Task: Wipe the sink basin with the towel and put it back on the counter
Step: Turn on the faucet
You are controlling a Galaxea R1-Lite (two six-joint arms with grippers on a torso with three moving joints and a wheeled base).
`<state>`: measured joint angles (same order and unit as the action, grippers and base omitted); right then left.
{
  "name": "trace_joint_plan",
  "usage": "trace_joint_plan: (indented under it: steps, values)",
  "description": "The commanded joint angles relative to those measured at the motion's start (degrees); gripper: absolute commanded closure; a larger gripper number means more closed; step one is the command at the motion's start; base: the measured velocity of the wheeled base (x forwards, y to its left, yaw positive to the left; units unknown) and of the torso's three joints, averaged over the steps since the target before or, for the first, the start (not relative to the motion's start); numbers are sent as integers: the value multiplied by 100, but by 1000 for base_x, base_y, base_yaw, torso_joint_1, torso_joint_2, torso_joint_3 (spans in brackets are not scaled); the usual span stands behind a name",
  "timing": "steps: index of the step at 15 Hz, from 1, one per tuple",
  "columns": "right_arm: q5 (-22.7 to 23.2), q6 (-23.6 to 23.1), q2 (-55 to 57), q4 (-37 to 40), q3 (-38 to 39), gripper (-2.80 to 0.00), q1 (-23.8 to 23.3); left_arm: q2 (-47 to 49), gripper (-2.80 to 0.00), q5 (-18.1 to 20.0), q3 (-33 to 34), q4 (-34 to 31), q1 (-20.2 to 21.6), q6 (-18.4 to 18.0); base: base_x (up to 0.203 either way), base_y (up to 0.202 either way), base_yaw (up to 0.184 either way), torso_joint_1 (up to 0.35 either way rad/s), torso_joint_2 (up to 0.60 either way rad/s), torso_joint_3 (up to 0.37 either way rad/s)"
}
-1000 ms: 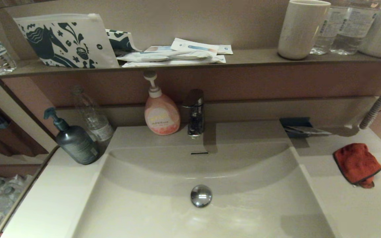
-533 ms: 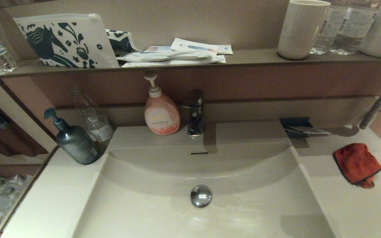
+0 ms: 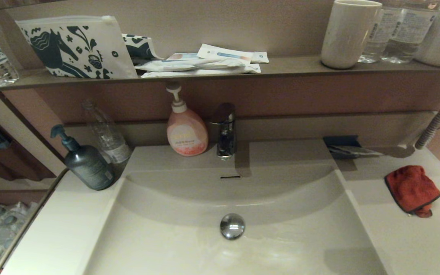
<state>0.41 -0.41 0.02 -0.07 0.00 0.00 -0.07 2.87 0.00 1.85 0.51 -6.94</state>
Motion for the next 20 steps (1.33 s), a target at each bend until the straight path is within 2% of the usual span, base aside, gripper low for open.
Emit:
trace_joint_plan:
  steps: [1,3,5,7,13,16,20]
  values:
    - [2,-2,-2,-1,0,0,0,7,0,22,0,70,2,-9,0,0,0,0,0,0]
    - [2,-2,-2,-1,0,0,0,10,0,135,-265,-26,2,-13,0,0,0,0,0,0]
    - [2,-2,-2,-1,0,0,0,42,0,452,-541,-370,2,-18,0,0,0,0,0,0]
    - [2,-2,-2,-1,0,0,0,194,0,599,-731,-486,2,-18,0,0,0,0,0,0]
    - [2,-2,-2,-1,0,0,0,2271,0,1600,-1540,-312,2,1,0,0,0,0,0,0]
    - [2,-2,-2,-1,0,0,0,3493,0,2060,-1582,561,2,1,0,0,0,0,0,0]
    - [2,-2,-2,-1,0,0,0,5113,0,2215,-1593,2175,-24,6,0,0,0,0,0,0]
